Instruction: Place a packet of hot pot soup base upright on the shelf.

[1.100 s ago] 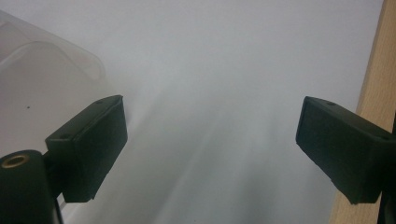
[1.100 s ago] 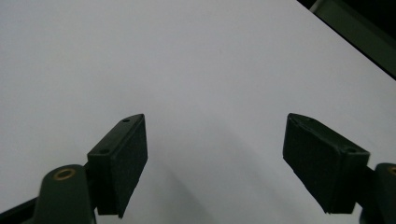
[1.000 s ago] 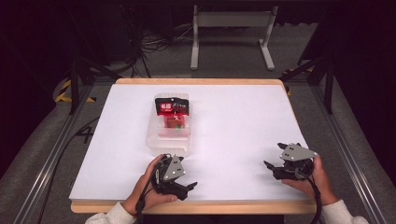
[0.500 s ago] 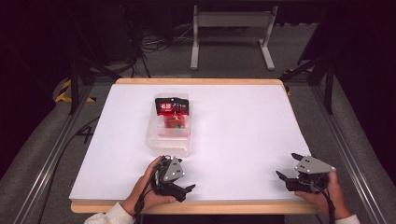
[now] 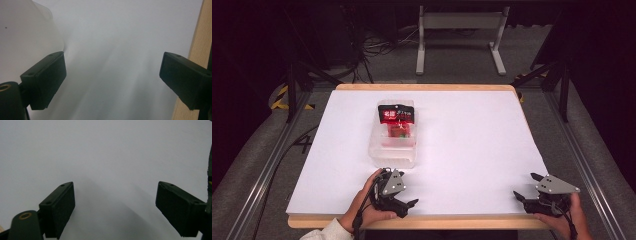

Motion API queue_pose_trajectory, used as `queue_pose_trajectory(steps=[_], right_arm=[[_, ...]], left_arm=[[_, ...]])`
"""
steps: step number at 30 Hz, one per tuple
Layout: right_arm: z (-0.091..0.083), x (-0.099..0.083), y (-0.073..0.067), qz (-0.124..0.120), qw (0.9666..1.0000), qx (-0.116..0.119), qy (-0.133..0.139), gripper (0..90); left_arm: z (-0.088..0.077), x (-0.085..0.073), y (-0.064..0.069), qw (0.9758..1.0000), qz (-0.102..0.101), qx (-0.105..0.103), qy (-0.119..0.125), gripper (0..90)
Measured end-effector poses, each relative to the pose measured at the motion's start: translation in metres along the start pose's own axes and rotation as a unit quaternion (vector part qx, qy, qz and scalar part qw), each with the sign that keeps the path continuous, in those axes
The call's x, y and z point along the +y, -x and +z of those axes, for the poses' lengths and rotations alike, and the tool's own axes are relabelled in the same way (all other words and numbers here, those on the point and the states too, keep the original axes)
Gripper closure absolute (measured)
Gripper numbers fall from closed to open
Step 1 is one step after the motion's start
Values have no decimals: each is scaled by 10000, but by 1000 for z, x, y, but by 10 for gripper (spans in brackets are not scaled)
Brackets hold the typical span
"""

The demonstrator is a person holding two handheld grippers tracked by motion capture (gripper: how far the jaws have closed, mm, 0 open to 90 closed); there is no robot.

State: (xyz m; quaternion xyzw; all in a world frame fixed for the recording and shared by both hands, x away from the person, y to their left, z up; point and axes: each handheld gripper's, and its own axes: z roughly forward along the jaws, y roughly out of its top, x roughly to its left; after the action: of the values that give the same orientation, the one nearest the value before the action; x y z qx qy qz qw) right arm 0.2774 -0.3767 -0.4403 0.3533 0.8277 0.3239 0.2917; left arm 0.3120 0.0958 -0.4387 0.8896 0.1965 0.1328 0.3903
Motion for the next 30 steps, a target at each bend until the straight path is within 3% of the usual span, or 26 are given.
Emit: queue_pose_trajectory(steps=[30], right_arm=[[0,2,0,5,9999,-96,62,161]], left_arm=[[3,2,-2,10000,5,-68,-60,79]])
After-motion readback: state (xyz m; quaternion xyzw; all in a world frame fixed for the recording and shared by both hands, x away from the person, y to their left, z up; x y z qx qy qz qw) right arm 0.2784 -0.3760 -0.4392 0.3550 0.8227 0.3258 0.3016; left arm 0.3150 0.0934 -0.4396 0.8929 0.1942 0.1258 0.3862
